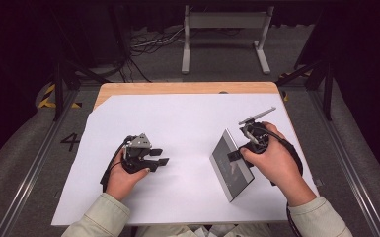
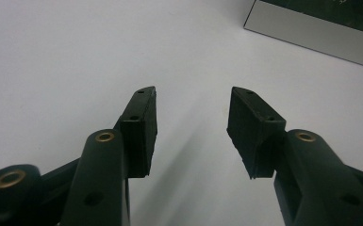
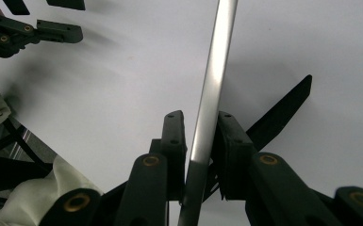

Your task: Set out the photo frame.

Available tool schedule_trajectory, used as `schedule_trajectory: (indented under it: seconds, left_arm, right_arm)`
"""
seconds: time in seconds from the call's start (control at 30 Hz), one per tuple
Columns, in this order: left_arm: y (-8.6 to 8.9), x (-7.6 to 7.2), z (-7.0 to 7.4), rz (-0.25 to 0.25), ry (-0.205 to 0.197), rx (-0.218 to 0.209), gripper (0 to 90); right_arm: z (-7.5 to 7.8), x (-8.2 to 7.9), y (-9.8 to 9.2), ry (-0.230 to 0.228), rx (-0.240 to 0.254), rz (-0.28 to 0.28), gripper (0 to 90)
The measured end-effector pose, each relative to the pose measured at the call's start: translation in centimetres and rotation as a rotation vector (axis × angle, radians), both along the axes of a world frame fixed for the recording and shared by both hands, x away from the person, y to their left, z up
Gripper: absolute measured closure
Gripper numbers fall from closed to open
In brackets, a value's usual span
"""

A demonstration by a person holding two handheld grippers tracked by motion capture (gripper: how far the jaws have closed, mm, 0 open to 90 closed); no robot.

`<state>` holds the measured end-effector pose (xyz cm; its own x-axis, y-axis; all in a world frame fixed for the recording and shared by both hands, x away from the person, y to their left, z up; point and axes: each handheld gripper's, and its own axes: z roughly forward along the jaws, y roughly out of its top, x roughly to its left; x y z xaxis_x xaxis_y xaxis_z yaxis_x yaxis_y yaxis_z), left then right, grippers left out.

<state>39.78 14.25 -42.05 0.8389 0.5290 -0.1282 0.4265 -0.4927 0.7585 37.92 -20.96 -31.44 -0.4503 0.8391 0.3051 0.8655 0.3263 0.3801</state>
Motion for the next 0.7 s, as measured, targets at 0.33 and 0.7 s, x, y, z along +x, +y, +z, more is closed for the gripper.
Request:
schedule_trajectory:
  seconds: [0.33, 0.7]
  left_arm:
    - [0.0, 0.0, 0.0, 0.0, 0.0, 0.0, 53.6]
    - [0.11, -0.04, 0.02, 0.006, 0.003, -0.002, 53.5]
  right_arm:
    - [0.36, -0.14, -0.22, -0.023, -0.021, -0.029, 81.5]
    - [1.02, 0.04, -0.73, -0.054, -0.014, -0.029, 83.6]
